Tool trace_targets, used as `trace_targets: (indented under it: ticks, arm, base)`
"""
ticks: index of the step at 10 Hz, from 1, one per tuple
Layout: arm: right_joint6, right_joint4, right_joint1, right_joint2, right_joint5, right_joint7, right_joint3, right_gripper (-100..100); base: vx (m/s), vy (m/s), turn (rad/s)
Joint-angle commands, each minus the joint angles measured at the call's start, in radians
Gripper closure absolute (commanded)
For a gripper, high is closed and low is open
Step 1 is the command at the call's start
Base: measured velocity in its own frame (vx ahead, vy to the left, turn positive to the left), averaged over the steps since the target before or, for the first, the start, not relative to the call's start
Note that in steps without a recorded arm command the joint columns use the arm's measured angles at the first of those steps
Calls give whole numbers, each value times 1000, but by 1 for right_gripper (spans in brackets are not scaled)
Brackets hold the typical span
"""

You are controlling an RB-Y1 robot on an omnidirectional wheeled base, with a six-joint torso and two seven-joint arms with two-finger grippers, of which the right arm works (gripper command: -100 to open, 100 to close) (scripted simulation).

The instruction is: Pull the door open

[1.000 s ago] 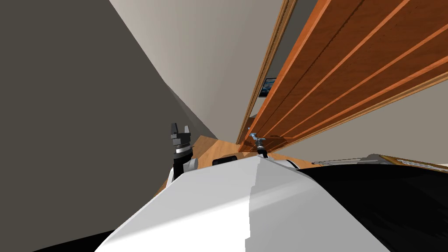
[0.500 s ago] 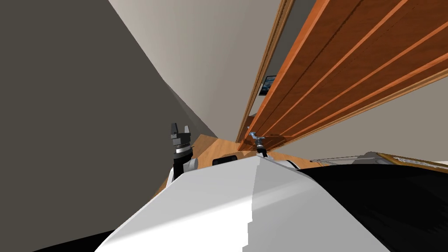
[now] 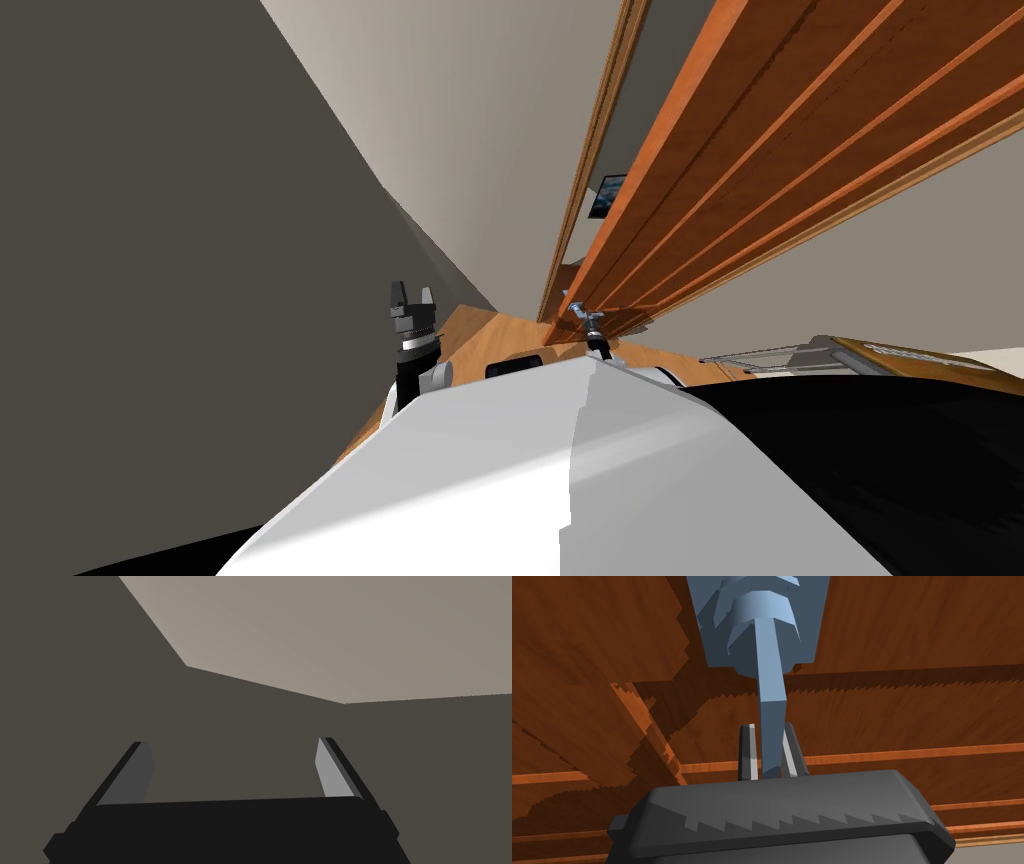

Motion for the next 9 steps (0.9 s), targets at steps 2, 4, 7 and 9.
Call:
trace_targets:
  ticks: [2,4,7,9]
  arm:
    - [-11,17,-6,-12,-4,-3,-6,100]
    - [-11,17,-6,-12,-4,-3,-6,100]
    - [-10,17,-7,-12,-3,-3,-5,100]
    - [-10,17,-8,-11,-2,-3,-4,100]
  base:
    - [-234,-19,23]
    - [-192,-25,2]
    - [-175,-10,5]
    - [-207,-43,27]
